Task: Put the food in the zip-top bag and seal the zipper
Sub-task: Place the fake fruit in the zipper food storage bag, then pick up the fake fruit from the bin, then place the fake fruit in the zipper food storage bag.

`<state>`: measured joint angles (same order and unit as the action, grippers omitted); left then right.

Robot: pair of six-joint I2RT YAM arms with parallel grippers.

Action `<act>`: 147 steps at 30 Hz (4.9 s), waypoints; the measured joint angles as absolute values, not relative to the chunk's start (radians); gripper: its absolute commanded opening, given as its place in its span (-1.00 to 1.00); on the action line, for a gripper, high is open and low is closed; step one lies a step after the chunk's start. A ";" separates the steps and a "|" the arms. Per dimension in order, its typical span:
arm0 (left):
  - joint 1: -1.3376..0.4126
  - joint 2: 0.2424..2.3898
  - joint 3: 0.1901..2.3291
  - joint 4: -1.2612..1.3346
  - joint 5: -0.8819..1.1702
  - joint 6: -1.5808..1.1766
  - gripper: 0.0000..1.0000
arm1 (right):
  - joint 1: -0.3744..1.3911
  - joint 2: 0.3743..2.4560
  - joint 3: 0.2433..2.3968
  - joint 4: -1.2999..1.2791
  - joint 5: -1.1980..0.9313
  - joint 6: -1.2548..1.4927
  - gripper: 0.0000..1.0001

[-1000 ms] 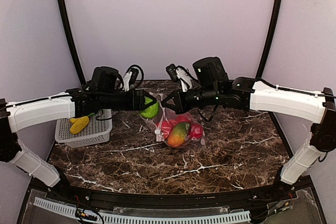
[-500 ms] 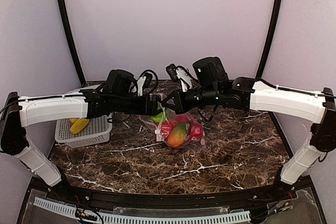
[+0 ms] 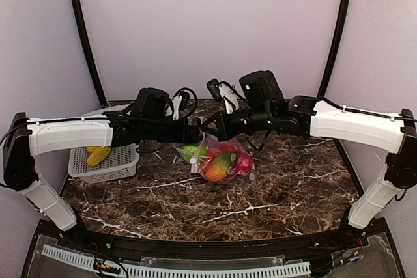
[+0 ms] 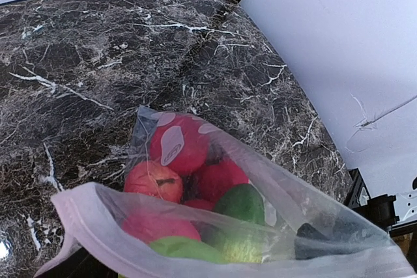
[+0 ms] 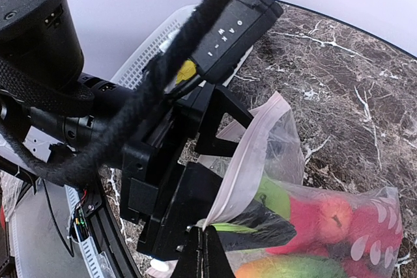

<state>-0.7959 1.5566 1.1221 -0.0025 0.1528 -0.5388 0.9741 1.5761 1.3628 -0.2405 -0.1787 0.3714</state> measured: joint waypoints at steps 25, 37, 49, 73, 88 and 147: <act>-0.525 1.102 1.068 -0.559 0.108 -0.427 0.97 | 0.976 1.576 1.360 -0.239 -0.179 0.371 -1.00; 0.057 1.195 1.064 -0.765 0.182 -0.159 0.98 | 0.976 1.565 1.340 -0.230 -0.179 0.371 -1.00; 0.249 1.430 1.026 -0.695 0.250 -0.084 0.97 | 0.976 1.559 1.334 -0.224 -0.178 0.370 -1.00; 0.249 1.515 0.924 -0.594 0.252 -0.038 0.78 | 0.976 1.542 1.323 -0.222 -0.160 0.367 -1.00; 0.249 1.548 0.923 -0.600 0.173 -0.038 0.04 | 0.976 1.542 1.323 -0.223 -0.160 0.368 -1.00; -0.685 1.465 1.348 -0.823 0.435 -0.369 -0.20 | 0.980 1.613 1.393 -0.242 -0.226 0.286 -1.00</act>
<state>-0.6853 1.4647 1.3483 -0.8227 0.4347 -0.3695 0.9798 1.6135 1.3933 -0.2424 -0.2260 0.2863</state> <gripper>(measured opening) 0.403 0.004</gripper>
